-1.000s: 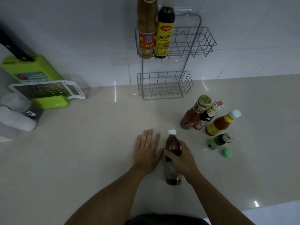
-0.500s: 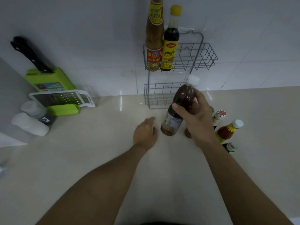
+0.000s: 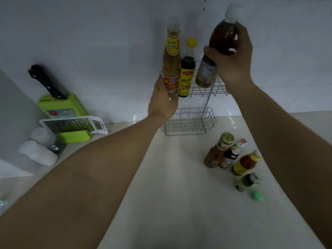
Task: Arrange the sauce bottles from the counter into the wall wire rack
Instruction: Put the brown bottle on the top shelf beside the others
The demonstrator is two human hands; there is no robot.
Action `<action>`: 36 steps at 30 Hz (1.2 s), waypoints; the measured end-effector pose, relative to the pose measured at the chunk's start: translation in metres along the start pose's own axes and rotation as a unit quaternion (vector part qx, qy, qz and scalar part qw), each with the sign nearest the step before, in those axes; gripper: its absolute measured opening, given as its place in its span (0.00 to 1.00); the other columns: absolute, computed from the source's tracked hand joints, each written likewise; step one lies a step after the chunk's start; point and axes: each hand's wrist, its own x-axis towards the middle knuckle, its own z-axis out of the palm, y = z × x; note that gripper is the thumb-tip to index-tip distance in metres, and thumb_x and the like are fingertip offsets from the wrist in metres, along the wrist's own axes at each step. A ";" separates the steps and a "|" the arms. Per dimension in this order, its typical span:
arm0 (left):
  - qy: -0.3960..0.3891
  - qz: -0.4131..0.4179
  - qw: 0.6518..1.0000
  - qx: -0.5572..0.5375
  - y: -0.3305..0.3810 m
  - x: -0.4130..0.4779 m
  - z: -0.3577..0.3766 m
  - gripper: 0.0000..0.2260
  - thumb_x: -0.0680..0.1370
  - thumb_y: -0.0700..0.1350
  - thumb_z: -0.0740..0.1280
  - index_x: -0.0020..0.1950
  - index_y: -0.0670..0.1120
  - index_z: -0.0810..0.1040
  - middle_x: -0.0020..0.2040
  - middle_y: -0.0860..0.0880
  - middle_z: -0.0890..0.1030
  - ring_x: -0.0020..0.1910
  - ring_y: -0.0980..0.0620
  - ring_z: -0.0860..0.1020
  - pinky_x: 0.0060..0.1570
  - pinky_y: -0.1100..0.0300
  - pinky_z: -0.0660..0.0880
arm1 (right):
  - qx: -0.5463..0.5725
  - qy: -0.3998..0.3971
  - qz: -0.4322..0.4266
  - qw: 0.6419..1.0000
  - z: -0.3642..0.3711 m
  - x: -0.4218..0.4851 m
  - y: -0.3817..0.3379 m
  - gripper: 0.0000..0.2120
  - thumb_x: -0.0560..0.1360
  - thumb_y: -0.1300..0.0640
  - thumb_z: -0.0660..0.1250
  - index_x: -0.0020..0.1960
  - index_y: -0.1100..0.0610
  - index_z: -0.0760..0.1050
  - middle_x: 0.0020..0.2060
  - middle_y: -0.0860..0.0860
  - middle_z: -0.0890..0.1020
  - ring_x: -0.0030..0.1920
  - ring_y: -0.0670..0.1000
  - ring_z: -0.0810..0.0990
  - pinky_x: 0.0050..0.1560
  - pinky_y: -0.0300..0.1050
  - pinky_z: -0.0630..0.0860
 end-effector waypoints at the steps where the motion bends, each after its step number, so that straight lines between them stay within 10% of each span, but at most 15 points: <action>1: -0.007 -0.012 1.000 -0.012 0.002 0.000 0.002 0.35 0.74 0.45 0.66 0.79 0.47 0.55 0.73 0.46 0.67 0.68 0.46 0.72 0.67 0.48 0.73 | -0.013 0.002 -0.002 1.000 0.003 0.005 0.003 0.35 0.66 0.54 0.78 0.70 0.57 0.70 0.60 0.51 0.81 0.57 0.45 0.81 0.56 0.46 0.82; 24: -0.033 -0.037 0.997 0.058 0.000 -0.013 0.000 0.38 0.77 0.45 0.67 0.81 0.52 0.49 0.76 0.51 0.66 0.67 0.45 0.75 0.61 0.56 0.73 | -0.035 -0.102 0.127 0.986 0.035 0.019 0.066 0.30 0.67 0.61 0.73 0.68 0.56 0.72 0.58 0.51 0.80 0.59 0.53 0.79 0.60 0.52 0.80; 28: -0.031 -0.042 0.997 0.061 0.003 -0.013 -0.001 0.38 0.77 0.46 0.67 0.81 0.51 0.49 0.76 0.51 0.66 0.68 0.45 0.74 0.62 0.55 0.74 | -0.026 -0.140 0.143 0.979 0.028 0.024 0.068 0.28 0.72 0.66 0.69 0.71 0.58 0.70 0.59 0.52 0.79 0.61 0.52 0.78 0.52 0.38 0.81; 36: -0.037 -0.046 0.997 0.056 0.004 -0.013 -0.001 0.38 0.77 0.45 0.68 0.81 0.51 0.49 0.76 0.52 0.65 0.68 0.46 0.73 0.61 0.56 0.73 | -0.074 -0.156 0.097 0.980 0.021 0.025 0.075 0.27 0.71 0.56 0.76 0.68 0.57 0.74 0.57 0.50 0.80 0.57 0.48 0.78 0.53 0.39 0.76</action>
